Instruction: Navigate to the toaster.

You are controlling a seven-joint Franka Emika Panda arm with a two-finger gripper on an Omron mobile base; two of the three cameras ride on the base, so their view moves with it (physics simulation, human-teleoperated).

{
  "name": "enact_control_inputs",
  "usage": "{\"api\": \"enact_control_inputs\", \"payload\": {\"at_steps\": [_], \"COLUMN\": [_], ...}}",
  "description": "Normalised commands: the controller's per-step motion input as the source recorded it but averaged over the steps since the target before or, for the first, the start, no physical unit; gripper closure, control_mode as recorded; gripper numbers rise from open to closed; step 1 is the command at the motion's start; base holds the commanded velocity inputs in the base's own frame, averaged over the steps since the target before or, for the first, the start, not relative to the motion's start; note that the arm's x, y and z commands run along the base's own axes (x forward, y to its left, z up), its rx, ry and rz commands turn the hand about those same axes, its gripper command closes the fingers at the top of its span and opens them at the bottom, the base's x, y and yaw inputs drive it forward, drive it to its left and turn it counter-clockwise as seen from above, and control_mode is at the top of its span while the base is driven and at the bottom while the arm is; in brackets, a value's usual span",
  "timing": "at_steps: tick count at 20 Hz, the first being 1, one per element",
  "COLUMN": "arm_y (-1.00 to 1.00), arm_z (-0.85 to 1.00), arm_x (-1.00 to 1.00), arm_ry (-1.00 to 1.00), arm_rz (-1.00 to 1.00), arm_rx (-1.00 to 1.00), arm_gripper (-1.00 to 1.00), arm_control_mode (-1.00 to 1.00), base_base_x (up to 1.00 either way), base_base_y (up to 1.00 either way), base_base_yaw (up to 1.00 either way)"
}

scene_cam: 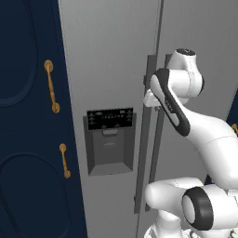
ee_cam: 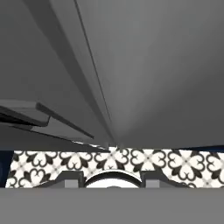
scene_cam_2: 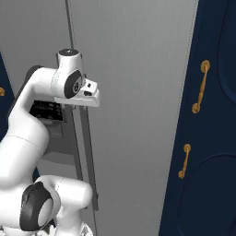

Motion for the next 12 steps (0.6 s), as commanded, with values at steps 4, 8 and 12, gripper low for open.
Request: {"api": "enact_control_inputs", "payload": {"at_steps": [4, 8, 12], "arm_y": [0.0, 0.0, 0.11], "arm_z": [0.0, 0.0, 0.0], "arm_x": [-0.67, -0.9, -0.67], "arm_ry": [-0.06, -0.11, -0.07], "arm_rz": [0.01, 0.01, 0.0], "arm_rx": [0.0, 0.0, 0.0], "arm_gripper": [-1.0, -1.0, -1.0], "arm_control_mode": [-1.0, -1.0, -1.0], "base_base_x": [0.0, 0.0, 0.0], "base_base_y": [0.0, 0.0, 0.0], "base_base_yaw": [0.0, 0.0, 0.0]}}
